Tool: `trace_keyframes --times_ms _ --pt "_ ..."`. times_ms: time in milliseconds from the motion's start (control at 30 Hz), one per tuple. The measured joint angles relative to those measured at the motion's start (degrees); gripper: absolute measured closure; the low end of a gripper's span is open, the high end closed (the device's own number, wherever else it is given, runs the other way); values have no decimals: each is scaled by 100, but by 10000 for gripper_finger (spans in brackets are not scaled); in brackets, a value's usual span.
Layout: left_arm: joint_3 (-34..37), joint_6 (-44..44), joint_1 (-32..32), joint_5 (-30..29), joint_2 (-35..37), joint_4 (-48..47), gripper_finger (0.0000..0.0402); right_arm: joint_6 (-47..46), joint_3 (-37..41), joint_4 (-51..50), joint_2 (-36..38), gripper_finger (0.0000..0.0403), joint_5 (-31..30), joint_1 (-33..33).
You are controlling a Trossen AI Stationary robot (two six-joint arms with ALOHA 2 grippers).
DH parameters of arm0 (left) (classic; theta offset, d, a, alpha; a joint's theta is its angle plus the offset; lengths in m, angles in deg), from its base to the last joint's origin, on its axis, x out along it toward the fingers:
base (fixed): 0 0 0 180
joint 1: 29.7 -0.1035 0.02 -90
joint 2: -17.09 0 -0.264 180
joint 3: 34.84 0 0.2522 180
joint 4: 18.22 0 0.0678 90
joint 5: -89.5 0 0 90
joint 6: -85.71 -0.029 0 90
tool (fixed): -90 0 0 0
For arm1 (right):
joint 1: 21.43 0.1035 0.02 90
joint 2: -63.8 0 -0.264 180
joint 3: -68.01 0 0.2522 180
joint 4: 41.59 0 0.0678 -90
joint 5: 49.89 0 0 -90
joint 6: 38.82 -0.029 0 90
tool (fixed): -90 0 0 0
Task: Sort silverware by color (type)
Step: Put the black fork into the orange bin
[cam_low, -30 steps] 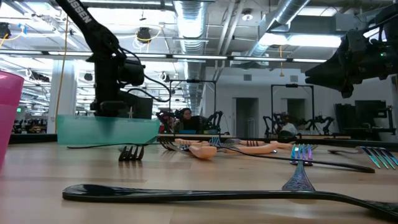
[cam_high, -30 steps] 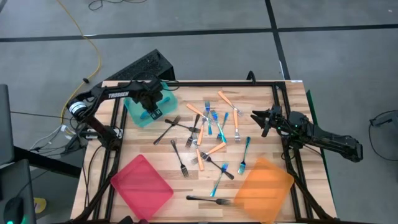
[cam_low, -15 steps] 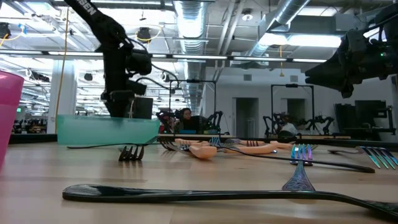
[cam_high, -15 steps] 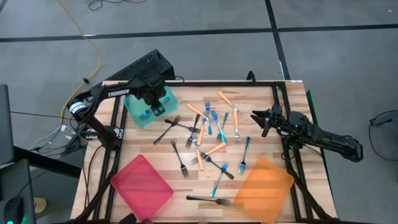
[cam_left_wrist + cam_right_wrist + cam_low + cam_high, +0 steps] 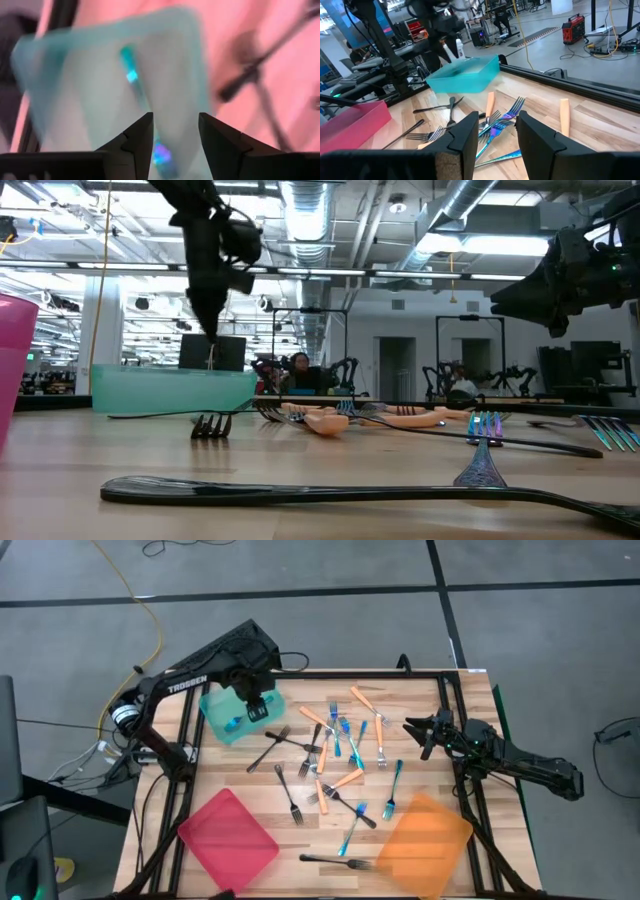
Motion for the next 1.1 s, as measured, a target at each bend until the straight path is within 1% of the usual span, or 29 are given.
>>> trace_keyframes --times_ms 133,200,333,467,600,767,833,967,1100 --pt "-71 -209 460 927 71 35 262 1 0 -2 -2 248 0 0" --pt "-69 -209 806 1076 85 22 262 0 0 -2 -1 248 1 0" --pt "-67 -204 1578 981 91 67 262 0 0 -2 -2 248 2 0" --pt "-66 -58 2292 515 91 361 262 40 0 -2 -1 248 2 0" --pt "-66 -126 2766 233 91 755 262 151 0 -2 -1 248 2 0" --pt "-66 -601 2897 183 91 1241 262 149 0 -2 -2 248 2 0" --pt "-64 -754 2833 210 91 1455 262 146 0 -2 -2 248 2 0" --pt "-42 -1002 2643 450 91 1854 262 92 0 -2 -2 248 2 0" --pt "37 -1184 2454 449 91 2122 262 85 0 -2 -1 248 2 0"
